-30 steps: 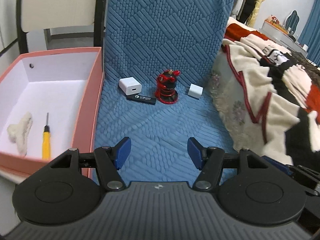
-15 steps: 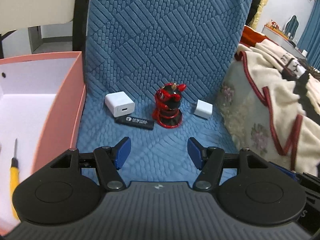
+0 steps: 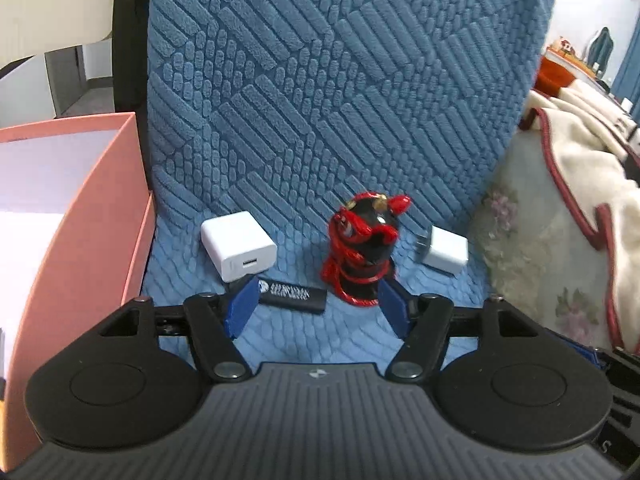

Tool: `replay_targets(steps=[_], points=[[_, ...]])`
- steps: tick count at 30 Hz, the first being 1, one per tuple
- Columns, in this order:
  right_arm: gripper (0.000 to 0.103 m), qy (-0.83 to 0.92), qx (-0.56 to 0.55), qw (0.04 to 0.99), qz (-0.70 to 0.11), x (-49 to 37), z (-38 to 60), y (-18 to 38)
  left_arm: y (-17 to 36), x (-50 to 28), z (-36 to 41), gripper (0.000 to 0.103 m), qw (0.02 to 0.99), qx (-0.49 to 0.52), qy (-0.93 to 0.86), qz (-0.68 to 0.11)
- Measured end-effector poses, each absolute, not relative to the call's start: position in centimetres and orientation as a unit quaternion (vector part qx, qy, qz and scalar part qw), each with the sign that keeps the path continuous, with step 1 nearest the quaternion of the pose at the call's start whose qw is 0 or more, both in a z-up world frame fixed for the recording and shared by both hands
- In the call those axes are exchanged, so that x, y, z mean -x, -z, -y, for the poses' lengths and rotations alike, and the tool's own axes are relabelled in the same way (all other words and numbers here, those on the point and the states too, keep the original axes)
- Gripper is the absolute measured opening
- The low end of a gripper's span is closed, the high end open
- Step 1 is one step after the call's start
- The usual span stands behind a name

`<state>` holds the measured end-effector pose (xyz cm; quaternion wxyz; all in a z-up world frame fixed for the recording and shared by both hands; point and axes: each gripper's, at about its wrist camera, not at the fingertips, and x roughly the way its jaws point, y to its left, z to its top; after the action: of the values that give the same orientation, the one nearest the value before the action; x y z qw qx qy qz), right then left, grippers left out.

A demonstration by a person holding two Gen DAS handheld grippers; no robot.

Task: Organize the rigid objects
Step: 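Grasp the white USB charger with the left gripper while the right grasps the small white plug cube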

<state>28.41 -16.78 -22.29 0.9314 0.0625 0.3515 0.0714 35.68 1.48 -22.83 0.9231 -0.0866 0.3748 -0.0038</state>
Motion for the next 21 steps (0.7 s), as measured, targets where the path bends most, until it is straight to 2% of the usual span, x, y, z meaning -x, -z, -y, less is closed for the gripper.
replay_targets(steps=[9, 11, 12, 13, 18, 21], points=[[0.03, -0.057, -0.049, 0.928, -0.364, -33.7, 16.4, 24.5, 24.2, -39.5, -2.2, 0.075, 0.915, 0.127, -0.014, -0.383], [0.042, -0.048, -0.043, 0.931, -0.36, -34.8, 16.4, 25.0, 24.3, -40.1, -2.2, 0.075, 0.916, 0.121, -0.029, -0.382], [0.051, -0.041, -0.039, 0.932, -0.359, -35.3, 16.4, 25.2, 24.4, -40.4, -2.3, 0.075, 0.916, 0.116, -0.04, -0.381], [0.055, -0.036, -0.036, 0.932, -0.359, -35.8, 16.4, 25.5, 24.4, -40.7, -2.5, 0.075, 0.916, 0.116, -0.049, -0.38], [0.055, -0.021, -0.022, 0.925, -0.378, -39.2, 16.2, 27.4, 25.2, -41.9, -3.7, 0.075, 0.91, 0.113, -0.079, -0.39], [0.059, -0.01, -0.024, 0.924, -0.381, -40.9, 16.2, 28.1, 25.7, -42.5, -4.4, 0.075, 0.906, 0.118, -0.09, -0.397]])
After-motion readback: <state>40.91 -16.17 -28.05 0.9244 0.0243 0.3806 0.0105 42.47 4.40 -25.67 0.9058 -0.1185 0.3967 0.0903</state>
